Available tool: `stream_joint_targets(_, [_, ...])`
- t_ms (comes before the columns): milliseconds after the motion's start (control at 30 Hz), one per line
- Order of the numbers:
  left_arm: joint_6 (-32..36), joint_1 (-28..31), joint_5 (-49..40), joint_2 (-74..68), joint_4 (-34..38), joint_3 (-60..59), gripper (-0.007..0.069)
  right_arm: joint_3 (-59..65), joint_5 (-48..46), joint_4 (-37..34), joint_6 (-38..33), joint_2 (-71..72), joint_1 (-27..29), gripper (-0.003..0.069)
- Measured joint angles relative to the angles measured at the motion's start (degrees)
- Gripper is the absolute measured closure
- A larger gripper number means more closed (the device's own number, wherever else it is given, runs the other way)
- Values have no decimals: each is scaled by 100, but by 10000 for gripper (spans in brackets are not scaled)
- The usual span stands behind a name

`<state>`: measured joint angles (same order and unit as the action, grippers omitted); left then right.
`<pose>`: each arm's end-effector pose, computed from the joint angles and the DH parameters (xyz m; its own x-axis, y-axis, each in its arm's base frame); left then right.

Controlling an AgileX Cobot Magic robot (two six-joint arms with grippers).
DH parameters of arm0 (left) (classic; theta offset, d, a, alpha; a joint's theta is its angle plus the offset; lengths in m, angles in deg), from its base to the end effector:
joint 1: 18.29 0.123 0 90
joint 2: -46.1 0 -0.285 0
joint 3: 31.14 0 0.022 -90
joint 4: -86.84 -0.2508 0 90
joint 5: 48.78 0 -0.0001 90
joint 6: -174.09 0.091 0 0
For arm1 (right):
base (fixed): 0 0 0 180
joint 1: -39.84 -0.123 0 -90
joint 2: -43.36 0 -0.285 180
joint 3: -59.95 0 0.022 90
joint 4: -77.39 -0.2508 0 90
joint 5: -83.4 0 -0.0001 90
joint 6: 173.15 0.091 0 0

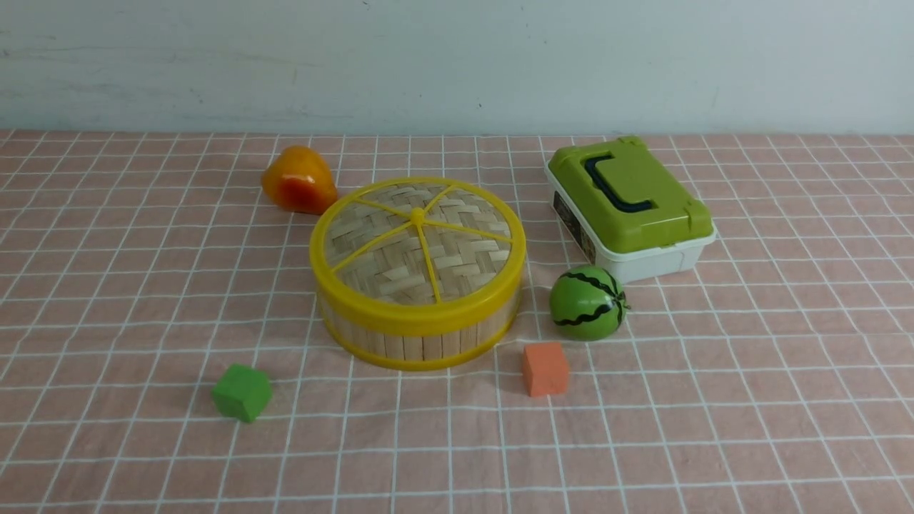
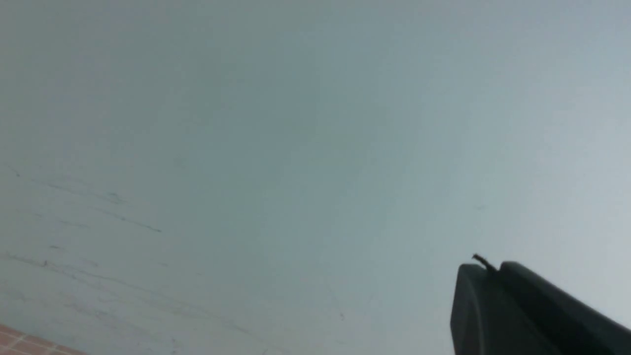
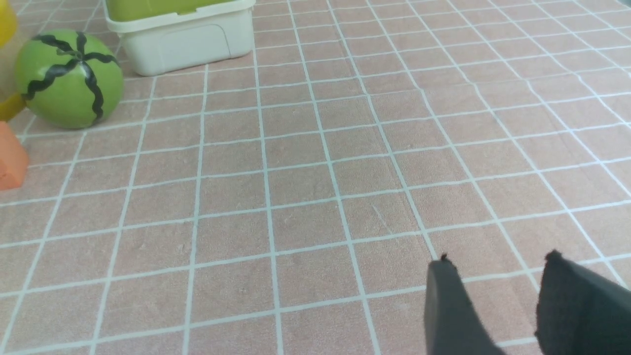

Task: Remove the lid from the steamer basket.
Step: Use the left arm to lift the lid of the steamer

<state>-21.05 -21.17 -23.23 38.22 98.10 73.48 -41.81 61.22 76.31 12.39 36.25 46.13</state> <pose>0.0416 0.0056 0.2611 0.4857 -0.4512 -0.7487 0.2062 0.8915 -0.4035 0.0519 -0.0051 0.1730 -0.2857 0.1461 -0.9471 0.1362 0.9845 0.1107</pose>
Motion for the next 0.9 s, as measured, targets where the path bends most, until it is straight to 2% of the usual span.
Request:
stream_joint_targets(167, [281,0,-929,-711,393,1261,595,0,0,0,0,0,0,418])
stream_joint_targets(367, [1249,0,-3199,-2938,426,3287,595,0,0,0,0,0,0,418])
stream_joint_targets(433, [1432,0,-4096,-3754,454,3829,595,0,0,0,0,0,0,418])
stream_joint_targets(467, [1447,0,-4186,-3836,467,3881,595,0,0,0,0,0,0,418])
stream_joint_targets(500, [1565,0,-4841,-4461,572,4244,596,0,0,0,0,0,0,418])
stream_joint_targets(533, [1597,0,-4913,-4535,615,4344,597,0,0,0,0,0,0,418])
stream_joint_targets(567, [1735,0,-5352,-5117,811,4712,611,0,0,0,0,0,0,418])
stream_joint_targets(667, [2001,0,-5653,-5787,1241,5148,637,0,0,0,0,0,0,418])
stream_joint_targets(767, [2618,0,-5923,-6710,1917,5922,637,0,0,0,0,0,0,418])
stream_joint_targets(900, [2918,0,-6503,-7508,2315,6769,637,0,0,0,0,0,0,418])
